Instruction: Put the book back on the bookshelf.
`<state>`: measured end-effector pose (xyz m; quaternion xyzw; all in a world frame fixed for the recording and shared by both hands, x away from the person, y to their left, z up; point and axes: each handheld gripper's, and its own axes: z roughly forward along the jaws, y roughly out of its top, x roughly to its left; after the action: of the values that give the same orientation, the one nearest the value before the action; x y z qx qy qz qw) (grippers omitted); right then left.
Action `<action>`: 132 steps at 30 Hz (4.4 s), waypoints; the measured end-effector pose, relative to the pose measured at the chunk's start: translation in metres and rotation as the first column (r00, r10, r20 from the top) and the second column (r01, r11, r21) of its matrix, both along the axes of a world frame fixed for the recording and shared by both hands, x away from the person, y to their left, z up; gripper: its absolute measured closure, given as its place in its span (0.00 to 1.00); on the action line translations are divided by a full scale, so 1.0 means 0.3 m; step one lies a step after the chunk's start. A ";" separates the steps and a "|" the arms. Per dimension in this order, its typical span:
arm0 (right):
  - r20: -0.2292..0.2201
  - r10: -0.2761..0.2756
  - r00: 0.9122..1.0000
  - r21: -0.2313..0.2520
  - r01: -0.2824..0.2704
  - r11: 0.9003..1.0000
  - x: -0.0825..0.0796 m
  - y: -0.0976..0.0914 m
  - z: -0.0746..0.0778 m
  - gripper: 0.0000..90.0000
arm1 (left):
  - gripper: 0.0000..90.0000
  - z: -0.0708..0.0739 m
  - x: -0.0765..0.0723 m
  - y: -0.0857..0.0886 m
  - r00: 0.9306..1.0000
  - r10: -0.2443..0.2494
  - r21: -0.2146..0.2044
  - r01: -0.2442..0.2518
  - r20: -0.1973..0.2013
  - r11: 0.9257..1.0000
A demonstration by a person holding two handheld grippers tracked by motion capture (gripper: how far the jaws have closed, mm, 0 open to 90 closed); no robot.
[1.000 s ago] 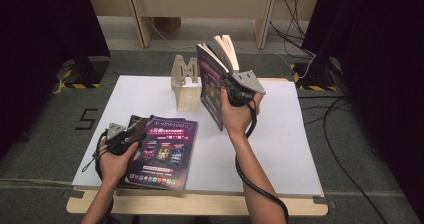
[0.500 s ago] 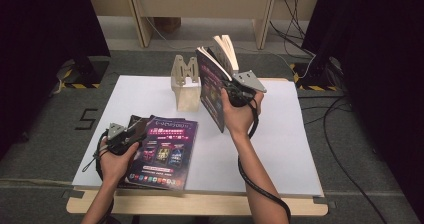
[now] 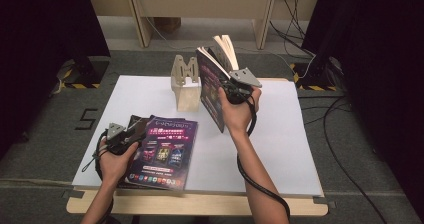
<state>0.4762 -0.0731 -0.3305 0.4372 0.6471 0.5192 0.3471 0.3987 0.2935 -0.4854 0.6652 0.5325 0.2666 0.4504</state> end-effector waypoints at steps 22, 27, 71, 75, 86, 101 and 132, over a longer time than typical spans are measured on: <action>-0.033 0.020 0.999 -0.002 -0.020 1.000 0.025 0.018 0.005 0.94 | 0.54 0.003 -0.001 0.012 1.000 0.010 -0.005 -0.010 0.011 1.000; -0.025 0.012 1.000 0.026 -0.012 1.000 0.025 0.019 0.000 0.94 | 0.54 0.005 -0.002 0.013 1.000 0.012 -0.005 -0.011 0.013 1.000; 0.054 -0.040 0.998 0.052 0.037 0.998 0.077 0.061 0.027 0.94 | 0.54 0.007 -0.004 0.016 1.000 0.013 -0.004 -0.013 0.011 1.000; 0.057 -0.045 0.997 0.059 0.042 0.997 0.086 0.066 0.027 0.94 | 0.54 0.007 -0.004 0.015 1.000 0.010 -0.002 -0.010 0.010 1.000; 0.060 -0.060 0.996 0.060 0.056 0.997 0.110 0.084 0.019 0.94 | 0.54 0.007 -0.003 0.017 1.000 0.011 -0.003 -0.011 0.011 1.000; 0.060 -0.077 0.995 0.068 0.073 0.995 0.122 0.096 0.004 0.94 | 0.54 0.007 -0.003 0.016 1.000 0.010 -0.002 -0.010 0.011 1.000; 0.055 -0.053 0.997 0.051 0.051 0.997 0.118 0.096 -0.031 0.90 | 0.54 0.006 -0.003 0.014 1.000 0.007 -0.004 -0.007 0.010 1.000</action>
<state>0.5115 -0.0443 -0.3399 0.4476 0.6125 0.5379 0.3677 0.3979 0.2977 -0.4836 0.6610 0.5331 0.2708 0.4534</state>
